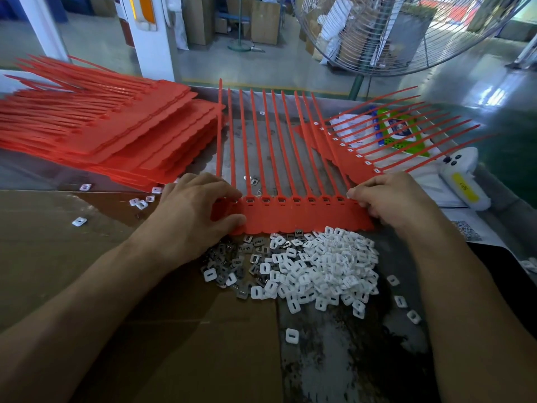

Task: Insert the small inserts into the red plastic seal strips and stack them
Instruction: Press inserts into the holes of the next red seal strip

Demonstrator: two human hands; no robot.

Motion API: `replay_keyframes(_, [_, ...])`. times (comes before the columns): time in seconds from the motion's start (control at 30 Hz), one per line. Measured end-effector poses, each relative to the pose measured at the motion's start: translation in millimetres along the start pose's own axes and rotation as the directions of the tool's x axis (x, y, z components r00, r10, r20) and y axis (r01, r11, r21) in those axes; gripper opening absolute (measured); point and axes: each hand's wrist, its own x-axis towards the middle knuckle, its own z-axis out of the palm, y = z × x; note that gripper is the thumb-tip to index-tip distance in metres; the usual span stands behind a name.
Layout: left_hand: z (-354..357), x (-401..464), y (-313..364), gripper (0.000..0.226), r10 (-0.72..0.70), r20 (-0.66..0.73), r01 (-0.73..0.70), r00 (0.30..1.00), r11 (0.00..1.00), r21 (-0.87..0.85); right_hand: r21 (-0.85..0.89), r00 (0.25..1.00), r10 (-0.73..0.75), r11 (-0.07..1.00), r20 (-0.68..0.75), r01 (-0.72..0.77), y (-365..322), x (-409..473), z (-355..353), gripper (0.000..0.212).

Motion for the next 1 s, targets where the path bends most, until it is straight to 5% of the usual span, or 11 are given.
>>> replay_keyframes(1.0, [3.3,1.0,-5.2,0.052,-0.017,0.013,0.017,1.000,0.999,-0.031,-0.065,0.996,0.068,0.995,-0.058,-0.071,4.2,6.4,1.9,0.012])
